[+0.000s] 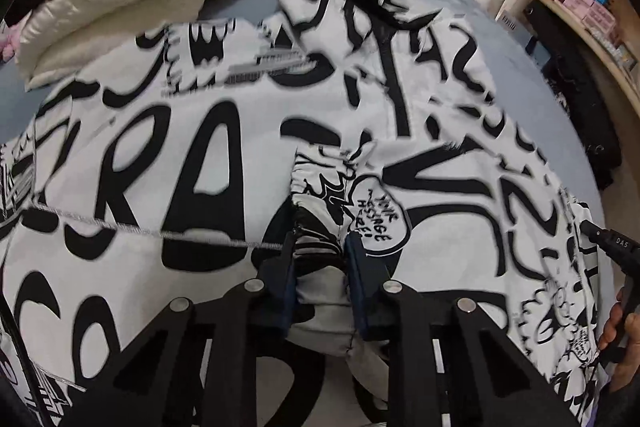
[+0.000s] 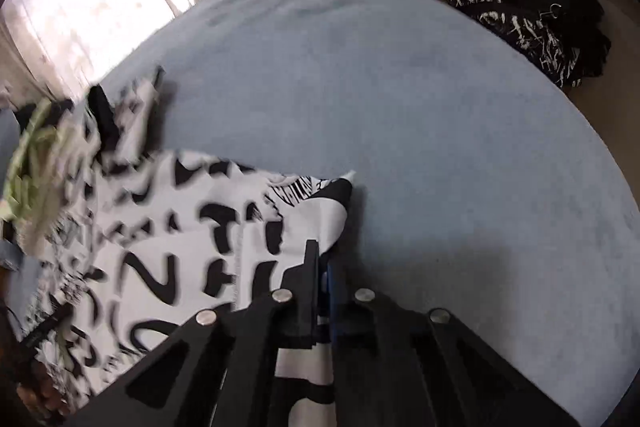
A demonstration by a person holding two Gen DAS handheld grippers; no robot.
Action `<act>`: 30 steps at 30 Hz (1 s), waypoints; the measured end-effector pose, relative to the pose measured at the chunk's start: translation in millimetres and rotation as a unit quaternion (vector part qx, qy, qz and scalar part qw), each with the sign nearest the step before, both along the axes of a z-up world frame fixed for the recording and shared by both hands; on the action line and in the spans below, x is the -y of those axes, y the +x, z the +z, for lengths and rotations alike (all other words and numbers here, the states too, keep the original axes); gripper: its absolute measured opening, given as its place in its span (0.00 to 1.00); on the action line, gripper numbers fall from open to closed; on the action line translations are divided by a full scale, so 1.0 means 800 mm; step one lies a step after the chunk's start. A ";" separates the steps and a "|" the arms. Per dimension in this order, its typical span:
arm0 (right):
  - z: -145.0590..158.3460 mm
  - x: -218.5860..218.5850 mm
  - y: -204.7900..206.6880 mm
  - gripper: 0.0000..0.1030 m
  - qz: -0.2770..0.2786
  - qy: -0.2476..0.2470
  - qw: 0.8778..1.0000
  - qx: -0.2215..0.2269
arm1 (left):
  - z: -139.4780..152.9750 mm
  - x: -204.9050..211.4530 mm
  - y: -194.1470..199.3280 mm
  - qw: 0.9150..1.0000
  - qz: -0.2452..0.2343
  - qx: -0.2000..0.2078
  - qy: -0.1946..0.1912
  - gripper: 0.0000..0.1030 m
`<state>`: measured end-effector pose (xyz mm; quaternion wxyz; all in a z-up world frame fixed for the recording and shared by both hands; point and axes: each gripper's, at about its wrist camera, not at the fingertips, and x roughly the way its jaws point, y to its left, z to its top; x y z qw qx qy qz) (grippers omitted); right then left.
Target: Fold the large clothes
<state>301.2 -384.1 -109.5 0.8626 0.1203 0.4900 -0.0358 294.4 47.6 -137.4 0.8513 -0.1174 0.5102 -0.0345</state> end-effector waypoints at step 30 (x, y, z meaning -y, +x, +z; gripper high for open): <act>0.013 -0.047 -0.186 0.46 0.052 0.004 0.997 -0.060 | 0.027 -0.005 -0.075 0.997 -0.056 -0.002 0.057 0.31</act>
